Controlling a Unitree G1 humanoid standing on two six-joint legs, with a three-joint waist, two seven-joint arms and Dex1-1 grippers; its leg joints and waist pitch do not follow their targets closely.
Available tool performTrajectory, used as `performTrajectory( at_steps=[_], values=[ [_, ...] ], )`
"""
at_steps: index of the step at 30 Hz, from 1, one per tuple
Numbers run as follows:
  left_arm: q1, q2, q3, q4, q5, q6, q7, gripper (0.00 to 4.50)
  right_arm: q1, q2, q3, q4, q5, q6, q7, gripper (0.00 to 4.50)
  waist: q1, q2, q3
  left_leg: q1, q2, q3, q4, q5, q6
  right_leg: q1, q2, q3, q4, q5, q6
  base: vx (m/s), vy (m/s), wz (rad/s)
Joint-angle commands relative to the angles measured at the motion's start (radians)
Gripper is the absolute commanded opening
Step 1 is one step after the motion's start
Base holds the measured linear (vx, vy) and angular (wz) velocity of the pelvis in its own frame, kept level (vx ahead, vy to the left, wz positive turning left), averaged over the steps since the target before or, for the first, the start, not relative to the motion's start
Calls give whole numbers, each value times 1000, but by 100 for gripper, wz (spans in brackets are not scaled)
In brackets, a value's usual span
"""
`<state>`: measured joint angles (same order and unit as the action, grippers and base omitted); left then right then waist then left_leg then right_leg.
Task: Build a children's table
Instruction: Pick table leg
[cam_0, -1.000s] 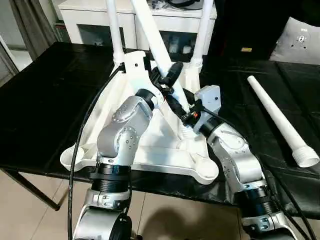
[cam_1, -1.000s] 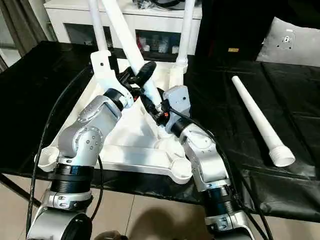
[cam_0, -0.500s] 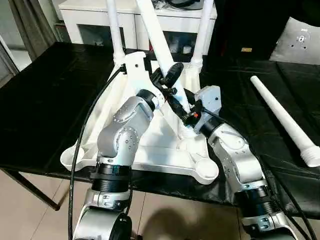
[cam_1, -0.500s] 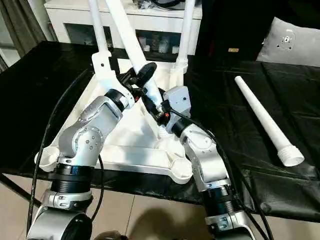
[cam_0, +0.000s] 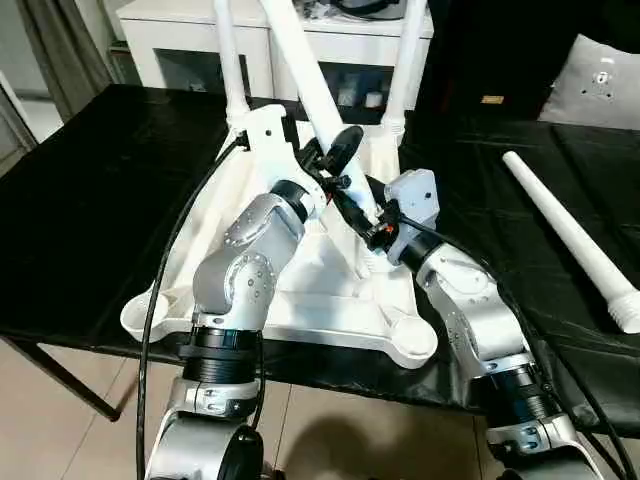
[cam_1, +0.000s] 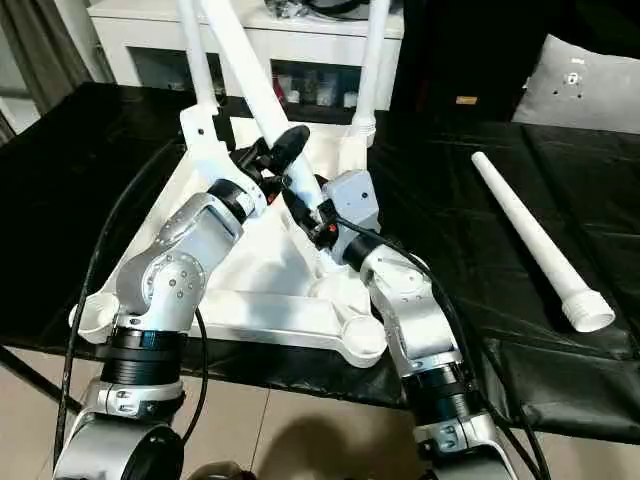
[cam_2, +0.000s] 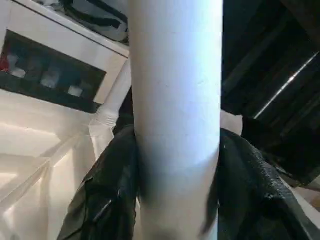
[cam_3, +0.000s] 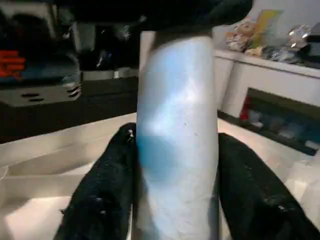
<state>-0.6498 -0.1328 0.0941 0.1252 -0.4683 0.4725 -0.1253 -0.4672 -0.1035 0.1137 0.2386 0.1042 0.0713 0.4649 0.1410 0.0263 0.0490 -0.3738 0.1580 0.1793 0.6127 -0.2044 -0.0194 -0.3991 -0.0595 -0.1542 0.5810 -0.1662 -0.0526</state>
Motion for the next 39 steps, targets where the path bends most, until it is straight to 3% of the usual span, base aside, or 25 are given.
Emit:
performTrajectory(
  at_steps=[1,9,13,18,19,23,24,29,32,35,36,39],
  values=[
    [-21,-2,13,9,5,-8,5,185,-20,-8,-22,-6,30,25,15,279,-4,-13,-78,9,90,-41,-60,-42,105,68,-121,84,-63,-187,-73,0,0,0],
    [-24,19,25,21,4,-13,2,182,-7,-31,-51,-33,91,78,69,346,-3,-10,-78,10,92,-42,-59,-46,102,67,-120,83,-64,-193,-69,0,0,0],
    [-30,57,40,38,4,-14,-19,182,19,-66,-102,-106,210,171,142,378,0,-7,-80,11,94,-44,-58,-39,112,68,-119,84,-59,-160,-71,0,0,0],
    [-28,93,38,38,0,10,-58,182,29,-102,-151,-143,295,233,192,416,3,-8,-79,12,91,-42,-58,-44,106,68,-122,82,-64,-189,-70,0,0,0],
    [-28,113,32,34,-5,29,-85,182,22,-112,-189,-145,340,279,190,425,3,-15,-79,12,90,-41,-60,-41,106,69,-122,82,-64,-201,-70,0,0,0],
    [-26,153,24,21,-44,88,-151,182,8,-140,-225,-145,381,336,196,448,5,-13,-79,12,89,-41,-59,-27,98,66,-122,82,-63,-213,-69,0,0,0],
    [-25,165,25,15,-67,115,-177,182,7,-155,-224,-149,390,374,203,450,6,-9,-80,11,90,-42,-58,-23,96,66,-122,82,-62,-208,-72,0,0,0],
    [-35,186,47,-4,-140,178,-241,182,24,-206,-196,-171,419,464,268,450,8,-12,-80,10,87,-39,-56,-22,97,70,-123,81,-62,-201,-85,0,0,0],
    [-45,210,59,-24,-203,234,-310,181,50,-230,-187,-216,474,520,319,450,11,-15,-79,10,89,-40,-57,-19,101,69,-123,81,-62,-214,-77,0,0,0],
    [-43,245,25,-45,-204,251,-375,181,73,-259,-150,-266,499,564,376,450,12,-14,-76,10,88,-39,-59,-35,94,68,-122,81,-68,-249,-61,0,0,0],
    [-40,252,11,-54,-202,252,-394,181,78,-263,-137,-274,498,571,392,422,11,-14,-76,10,88,-40,-59,-39,91,68,-122,80,-69,-260,-57,0,0,0],
    [-29,263,-36,-102,-214,258,-456,181,86,-266,-94,-284,487,604,406,408,12,-16,-74,12,87,-40,-61,-52,74,67,-122,80,-75,-303,-41,0,0,0]
  ],
)
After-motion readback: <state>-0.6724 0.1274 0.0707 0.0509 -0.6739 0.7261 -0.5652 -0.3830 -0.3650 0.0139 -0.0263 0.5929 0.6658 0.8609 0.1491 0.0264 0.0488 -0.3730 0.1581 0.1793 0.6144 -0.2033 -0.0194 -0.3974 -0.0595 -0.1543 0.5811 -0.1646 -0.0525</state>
